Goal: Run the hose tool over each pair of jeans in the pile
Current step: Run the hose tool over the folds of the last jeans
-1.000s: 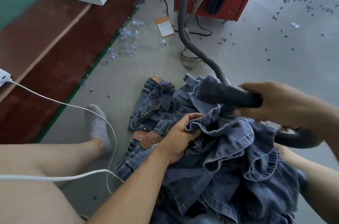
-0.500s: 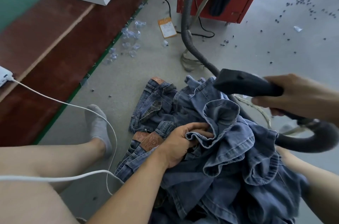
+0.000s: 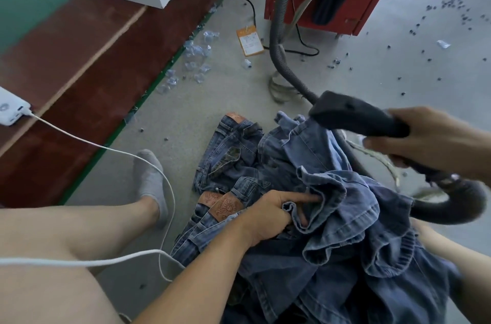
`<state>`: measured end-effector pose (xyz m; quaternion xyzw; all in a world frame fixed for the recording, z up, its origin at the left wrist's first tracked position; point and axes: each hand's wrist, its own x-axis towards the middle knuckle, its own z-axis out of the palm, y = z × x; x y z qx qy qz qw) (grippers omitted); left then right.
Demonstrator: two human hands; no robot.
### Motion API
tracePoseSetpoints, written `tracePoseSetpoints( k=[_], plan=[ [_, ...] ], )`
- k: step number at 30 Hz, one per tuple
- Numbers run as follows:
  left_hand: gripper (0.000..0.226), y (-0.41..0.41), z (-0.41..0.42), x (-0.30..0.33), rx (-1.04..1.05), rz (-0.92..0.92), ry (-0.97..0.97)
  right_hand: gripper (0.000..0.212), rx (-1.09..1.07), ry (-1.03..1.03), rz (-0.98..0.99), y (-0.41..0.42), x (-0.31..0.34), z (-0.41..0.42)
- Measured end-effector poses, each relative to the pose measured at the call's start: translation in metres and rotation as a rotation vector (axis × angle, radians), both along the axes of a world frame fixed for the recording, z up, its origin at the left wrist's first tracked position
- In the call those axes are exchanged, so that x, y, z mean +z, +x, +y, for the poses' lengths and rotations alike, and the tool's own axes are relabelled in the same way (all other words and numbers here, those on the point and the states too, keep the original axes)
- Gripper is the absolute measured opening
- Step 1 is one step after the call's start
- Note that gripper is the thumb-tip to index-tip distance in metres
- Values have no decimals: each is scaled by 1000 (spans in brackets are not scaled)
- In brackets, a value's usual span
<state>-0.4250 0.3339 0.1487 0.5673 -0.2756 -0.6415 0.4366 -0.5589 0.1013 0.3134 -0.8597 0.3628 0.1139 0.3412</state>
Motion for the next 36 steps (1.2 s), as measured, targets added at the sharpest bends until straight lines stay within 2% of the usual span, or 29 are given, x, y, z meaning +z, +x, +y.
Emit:
tracePoseSetpoints(
  k=[3,4,5,6,7,8,10,12,14,17,18,20,22,23,25,27,28,29,30,32,34,36],
  plan=[
    [46,-1,-16,14,-40,61,89,25,-40,-77,65,-16,3,-19],
    [55,-3,-25,16,13,3,176,25,-31,-91,103,-21,0,-22],
    [73,-8,-31,19,89,-101,240,23,-11,-97,143,-23,-4,-24],
    [81,-12,-35,19,123,-252,238,20,25,-92,190,-24,-10,-25],
    [80,-16,-40,20,124,-412,224,19,70,-74,243,-24,-14,-25],
    [78,-19,-44,17,99,-493,217,20,109,-59,298,-24,-17,-23],
    [76,-19,-48,11,67,-406,196,31,167,-19,383,-22,-19,-20],
    [63,-15,-43,5,49,-285,131,39,226,63,426,-19,-21,-14],
    [43,-17,-32,-1,94,-235,53,35,324,135,447,-8,-22,0],
    [23,-19,-15,-8,203,-158,91,22,364,116,337,14,-28,16],
    [23,-18,-11,-8,188,-158,89,17,341,57,276,20,-31,16],
    [25,-14,-6,-11,150,-282,59,9,161,-39,150,26,-36,3],
    [19,-12,-3,-12,163,-440,32,14,-78,-81,68,31,-40,-17],
    [18,-13,-3,-12,165,-430,24,18,-142,-108,51,32,-44,-27],
    [49,-13,-7,-11,157,-238,29,27,-204,-155,43,38,-56,-44],
    [67,-5,-21,-9,265,153,226,31,-239,-188,61,50,-78,-53],
    [77,0,-32,-17,302,293,331,32,-242,-212,78,58,-91,-55],
    [85,5,-43,-25,290,354,411,34,-241,-244,97,65,-105,-53],
    [84,6,-55,-29,223,253,492,34,-245,-278,112,71,-119,-49],
    [72,-1,-72,-41,125,-59,612,34,-282,-320,124,74,-149,-37],
    [85,-14,-86,-50,63,-205,697,35,-359,-314,125,65,-174,-20],
    [101,-21,-97,-56,7,-401,611,38,-412,-309,134,49,-192,-4]
  ],
)
